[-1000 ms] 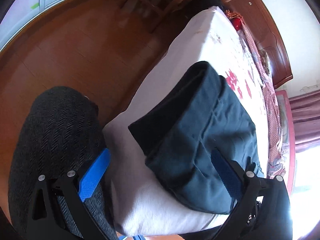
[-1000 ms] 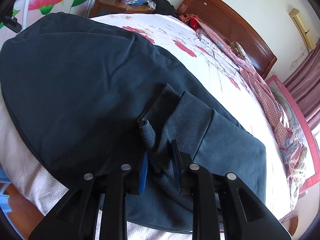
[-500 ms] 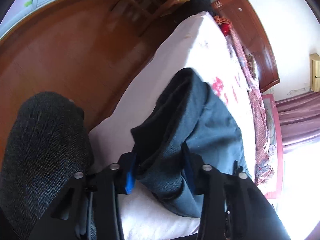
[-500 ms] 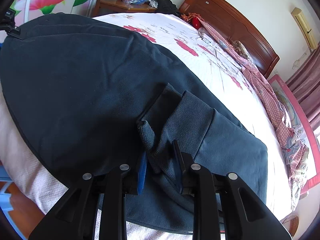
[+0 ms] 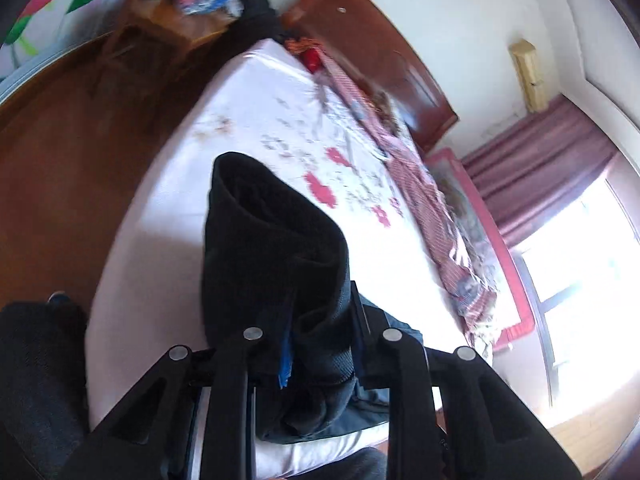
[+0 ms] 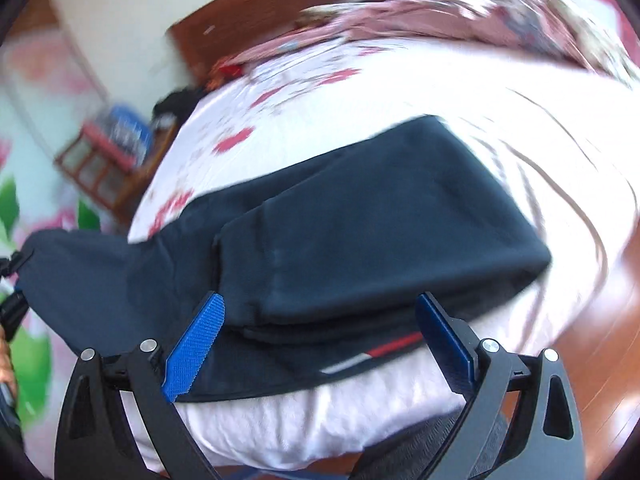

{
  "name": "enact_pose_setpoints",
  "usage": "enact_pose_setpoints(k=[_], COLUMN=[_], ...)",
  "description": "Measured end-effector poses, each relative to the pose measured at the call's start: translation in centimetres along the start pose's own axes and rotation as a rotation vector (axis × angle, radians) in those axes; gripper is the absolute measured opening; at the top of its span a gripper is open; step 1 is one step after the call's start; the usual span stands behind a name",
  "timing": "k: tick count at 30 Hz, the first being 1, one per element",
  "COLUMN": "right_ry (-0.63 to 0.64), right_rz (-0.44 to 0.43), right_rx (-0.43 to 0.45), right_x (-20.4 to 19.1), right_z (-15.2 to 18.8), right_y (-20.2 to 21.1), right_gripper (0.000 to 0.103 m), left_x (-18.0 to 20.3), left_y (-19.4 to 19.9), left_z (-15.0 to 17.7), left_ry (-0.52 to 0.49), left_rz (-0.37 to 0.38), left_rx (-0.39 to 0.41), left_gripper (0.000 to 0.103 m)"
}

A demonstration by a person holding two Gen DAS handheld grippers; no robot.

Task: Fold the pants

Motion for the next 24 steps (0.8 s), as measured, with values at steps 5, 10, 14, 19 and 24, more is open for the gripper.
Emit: enact_pose_setpoints(k=[5, 10, 14, 19, 24], right_ry=[-0.142, -0.242, -0.312, -0.371, -0.474], right_rz=[-0.011, 0.007, 0.012, 0.034, 0.051], right_rx=[0.079, 0.109, 0.110, 0.114, 0.114], right_x=[5.4, 10.3, 13.1, 16.0, 18.8], right_z=[1.1, 2.2, 3.3, 5.1, 6.0], right_y=[3.3, 5.2, 5.5, 5.8, 6.0], right_gripper=[0.095, 0.095, 0.095, 0.095, 0.095], left_x=[8.8, 16.5, 21.0, 25.2, 26.8], left_y=[-4.9, -11.4, -15.9, -22.4, -28.2], left_z=[-1.0, 1.1, 3.5, 8.6, 16.1], left_ry=[-0.162, -0.290, -0.376, -0.504, -0.642], left_rz=[0.110, 0.189, 0.230, 0.261, 0.146], left_rx=[-0.075, -0.176, -0.257, -0.382, -0.572], left_gripper=[0.021, 0.021, 0.021, 0.002, 0.021])
Point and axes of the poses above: each gripper's, at about its wrist camera, not at the fingertips, and y roughly against the way its jaws point, x to its right, z to its underside, the point moved 2 cm from there along -y, roughly the way its jaws point, and after that the axes turned 12 degrees about -x, right-handed, at the moved point
